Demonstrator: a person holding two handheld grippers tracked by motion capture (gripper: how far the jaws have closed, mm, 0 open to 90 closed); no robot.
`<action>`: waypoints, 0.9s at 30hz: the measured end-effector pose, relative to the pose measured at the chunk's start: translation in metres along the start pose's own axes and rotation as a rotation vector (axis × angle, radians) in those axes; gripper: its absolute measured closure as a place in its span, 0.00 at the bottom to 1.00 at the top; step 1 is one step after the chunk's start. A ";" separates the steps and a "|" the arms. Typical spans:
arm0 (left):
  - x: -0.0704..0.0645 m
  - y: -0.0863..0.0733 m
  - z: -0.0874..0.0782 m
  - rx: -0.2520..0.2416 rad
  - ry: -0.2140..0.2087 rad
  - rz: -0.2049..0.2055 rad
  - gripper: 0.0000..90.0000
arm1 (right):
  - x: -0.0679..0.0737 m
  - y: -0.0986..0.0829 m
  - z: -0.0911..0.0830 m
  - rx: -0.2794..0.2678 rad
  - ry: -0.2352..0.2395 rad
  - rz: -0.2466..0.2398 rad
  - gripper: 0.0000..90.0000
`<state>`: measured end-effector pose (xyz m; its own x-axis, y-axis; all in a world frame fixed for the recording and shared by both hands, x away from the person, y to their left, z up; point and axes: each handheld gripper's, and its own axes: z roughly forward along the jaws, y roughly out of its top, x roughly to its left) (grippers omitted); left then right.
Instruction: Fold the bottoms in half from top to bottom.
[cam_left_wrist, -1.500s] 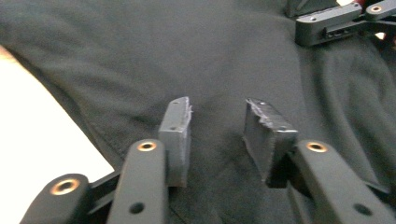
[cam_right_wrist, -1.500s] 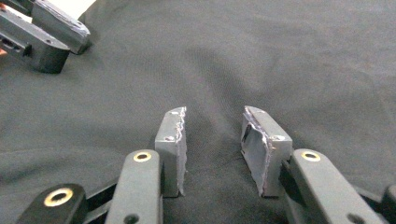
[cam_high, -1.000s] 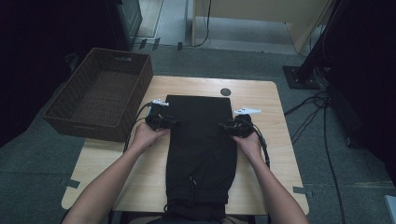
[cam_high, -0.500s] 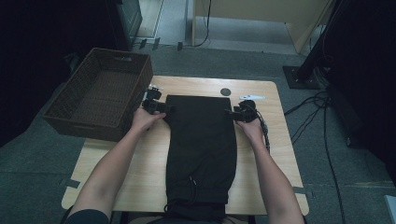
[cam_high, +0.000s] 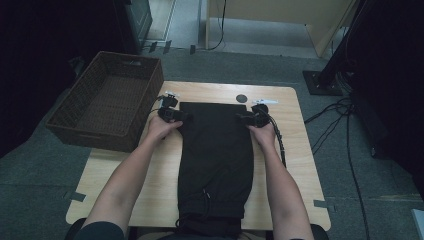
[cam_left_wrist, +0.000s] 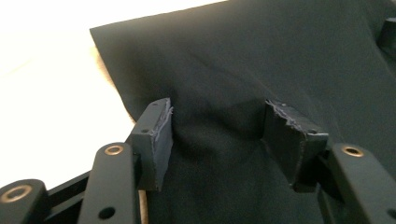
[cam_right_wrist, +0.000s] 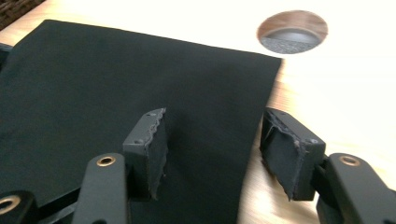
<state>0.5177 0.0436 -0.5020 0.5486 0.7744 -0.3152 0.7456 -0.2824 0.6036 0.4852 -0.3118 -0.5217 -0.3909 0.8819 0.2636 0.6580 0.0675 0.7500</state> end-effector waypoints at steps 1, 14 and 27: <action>-0.001 0.000 0.001 0.003 -0.012 -0.005 0.51 | 0.008 0.001 0.005 -0.001 0.021 -0.008 0.48; -0.015 -0.001 0.011 0.029 -0.067 0.035 0.82 | 0.024 0.000 0.011 0.018 0.022 -0.076 0.76; -0.014 0.033 -0.017 -0.049 -0.039 0.024 0.96 | 0.026 0.039 -0.010 0.011 0.012 -0.061 0.93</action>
<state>0.5284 0.0332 -0.4652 0.5809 0.7451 -0.3278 0.7131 -0.2715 0.6464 0.4941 -0.2907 -0.4798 -0.4380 0.8704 0.2249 0.6395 0.1258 0.7585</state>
